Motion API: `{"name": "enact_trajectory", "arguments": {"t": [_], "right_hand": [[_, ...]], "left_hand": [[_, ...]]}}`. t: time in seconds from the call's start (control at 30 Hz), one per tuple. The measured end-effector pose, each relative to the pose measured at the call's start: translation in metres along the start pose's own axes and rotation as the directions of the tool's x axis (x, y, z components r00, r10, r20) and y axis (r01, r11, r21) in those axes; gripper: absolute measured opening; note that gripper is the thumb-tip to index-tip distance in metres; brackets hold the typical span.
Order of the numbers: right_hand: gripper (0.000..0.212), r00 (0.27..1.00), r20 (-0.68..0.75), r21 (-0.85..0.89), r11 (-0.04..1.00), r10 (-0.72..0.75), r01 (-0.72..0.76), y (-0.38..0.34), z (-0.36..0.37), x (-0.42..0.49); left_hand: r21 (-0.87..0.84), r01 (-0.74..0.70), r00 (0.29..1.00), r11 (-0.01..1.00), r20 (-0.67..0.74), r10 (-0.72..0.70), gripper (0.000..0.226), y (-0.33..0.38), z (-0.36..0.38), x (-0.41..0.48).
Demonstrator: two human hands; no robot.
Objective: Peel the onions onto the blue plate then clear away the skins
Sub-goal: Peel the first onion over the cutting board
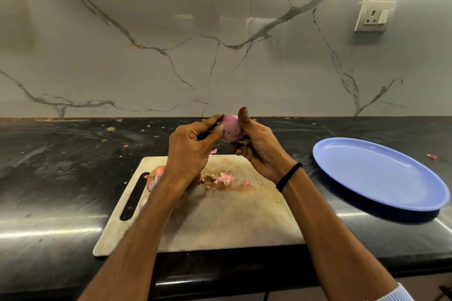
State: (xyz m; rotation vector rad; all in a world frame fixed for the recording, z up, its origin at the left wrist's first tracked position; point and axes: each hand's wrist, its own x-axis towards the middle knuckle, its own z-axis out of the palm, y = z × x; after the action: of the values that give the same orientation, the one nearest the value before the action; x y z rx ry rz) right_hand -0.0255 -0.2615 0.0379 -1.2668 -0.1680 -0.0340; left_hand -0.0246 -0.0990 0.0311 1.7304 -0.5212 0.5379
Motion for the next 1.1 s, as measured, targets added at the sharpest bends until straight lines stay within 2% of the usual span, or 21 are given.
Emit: {"name": "enact_trajectory", "arguments": {"t": [0.13, 0.3, 0.47, 0.63, 0.9, 1.1], "right_hand": [[0.06, 0.999, 0.03, 0.004, 1.0, 0.013, -0.013, -0.0018, 0.0005, -0.0016], [0.035, 0.994, 0.106, 0.082, 0.997, 0.005, -0.014, -0.0015, -0.0005, -0.0064], [0.037, 1.0, 0.03, 0.041, 0.999, -0.006, 0.004, 0.0, -0.0016, -0.0027], [0.059, 1.0, 0.007, 0.024, 1.0, -0.013, 0.013, -0.0027, -0.0009, -0.0002], [0.056, 1.0, 0.007, 0.02, 1.0, 0.0, 0.0, -0.0008, 0.0006, 0.0008], [0.058, 1.0, 0.004, 0.01, 1.0, 0.012, -0.012, -0.0002, 0.0005, 0.0016]], "left_hand": [[0.031, -0.008, 1.0, 0.999, -0.017, 0.008, 0.048, 0.0011, -0.0005, -0.0005], [0.146, -0.066, 0.99, 0.987, -0.116, 0.083, 0.032, -0.0051, -0.0048, 0.0024], [0.186, -0.181, 0.979, 0.966, -0.058, 0.195, 0.036, -0.0066, -0.0027, 0.0029], [0.186, -0.178, 0.983, 0.966, -0.02, 0.185, 0.037, -0.0065, -0.0019, 0.0025], [0.194, -0.222, 0.968, 0.956, -0.076, 0.24, 0.03, -0.0022, -0.0045, 0.002], [0.313, -0.343, 0.931, 0.886, -0.014, 0.365, 0.026, -0.0043, -0.0038, 0.0018]]}}
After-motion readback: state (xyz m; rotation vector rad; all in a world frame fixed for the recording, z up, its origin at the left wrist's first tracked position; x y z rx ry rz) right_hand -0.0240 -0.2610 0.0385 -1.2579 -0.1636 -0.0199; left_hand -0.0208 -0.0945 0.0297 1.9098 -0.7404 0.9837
